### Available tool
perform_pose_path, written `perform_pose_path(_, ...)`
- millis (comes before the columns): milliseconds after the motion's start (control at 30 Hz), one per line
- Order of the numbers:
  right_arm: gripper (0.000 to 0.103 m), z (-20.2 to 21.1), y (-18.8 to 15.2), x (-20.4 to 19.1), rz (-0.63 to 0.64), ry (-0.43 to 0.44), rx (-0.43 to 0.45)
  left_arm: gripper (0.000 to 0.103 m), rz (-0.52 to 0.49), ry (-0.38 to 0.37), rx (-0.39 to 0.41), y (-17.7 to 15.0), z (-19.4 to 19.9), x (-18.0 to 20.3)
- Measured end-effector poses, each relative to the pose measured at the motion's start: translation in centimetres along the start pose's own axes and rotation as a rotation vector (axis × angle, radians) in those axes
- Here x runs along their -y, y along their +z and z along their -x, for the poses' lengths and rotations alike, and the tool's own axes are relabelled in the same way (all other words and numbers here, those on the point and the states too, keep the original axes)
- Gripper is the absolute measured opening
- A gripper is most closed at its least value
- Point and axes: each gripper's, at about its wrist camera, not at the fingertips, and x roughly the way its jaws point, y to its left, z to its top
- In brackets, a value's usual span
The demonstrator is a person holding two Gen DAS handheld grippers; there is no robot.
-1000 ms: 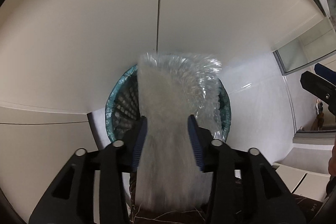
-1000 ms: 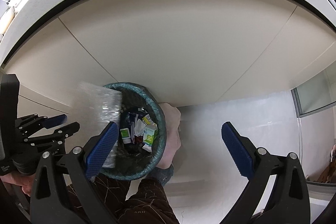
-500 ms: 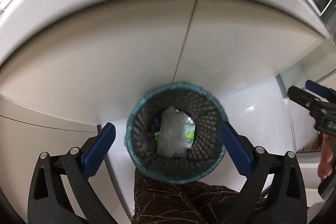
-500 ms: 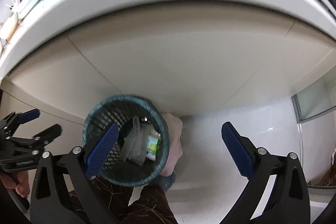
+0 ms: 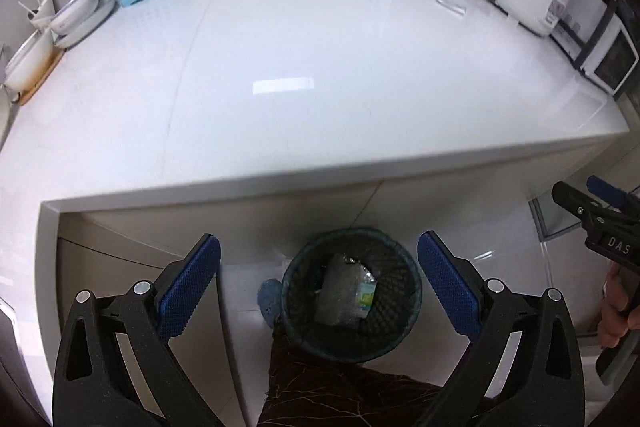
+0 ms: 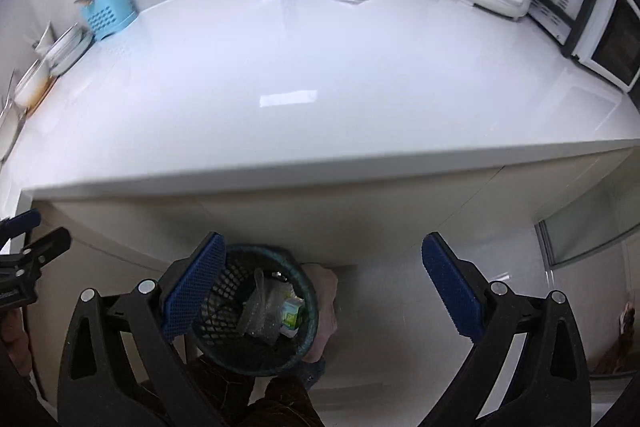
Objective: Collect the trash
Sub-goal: 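Raise both open tools back up over the counter, then reach the left tool to the milk carton while the right tool reaches the clear plastic bag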
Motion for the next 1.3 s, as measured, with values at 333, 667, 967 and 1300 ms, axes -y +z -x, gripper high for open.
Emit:
perform_pose_path(333, 0.095, 1.9, 6.9, 0.1, -0.066, -0.028, 0.040, 0.097, 0.051, -0.011, 0.075, 6.8, 2.7, -0.2)
perform_pose_path(667, 0.094, 2.6, 12.7, -0.9, -0.081, -0.036, 0.066, 0.097, 0.064, -0.035, 0.114, 12.4, 3.3, -0.5)
perform_pose_path(967, 0.095, 2.1, 17.2, -1.0, -0.119, -0.041, 0.090, 0.097, 0.026, -0.063, 0.133, 17.1, 2.5, 0.5)
perform_pose_path(1300, 0.095, -1.5, 21.5, 0.0, -0.217, -0.076, 0.044, 0.097, -0.019, -0.103, 0.120, 22.6, -1.2, 2.5)
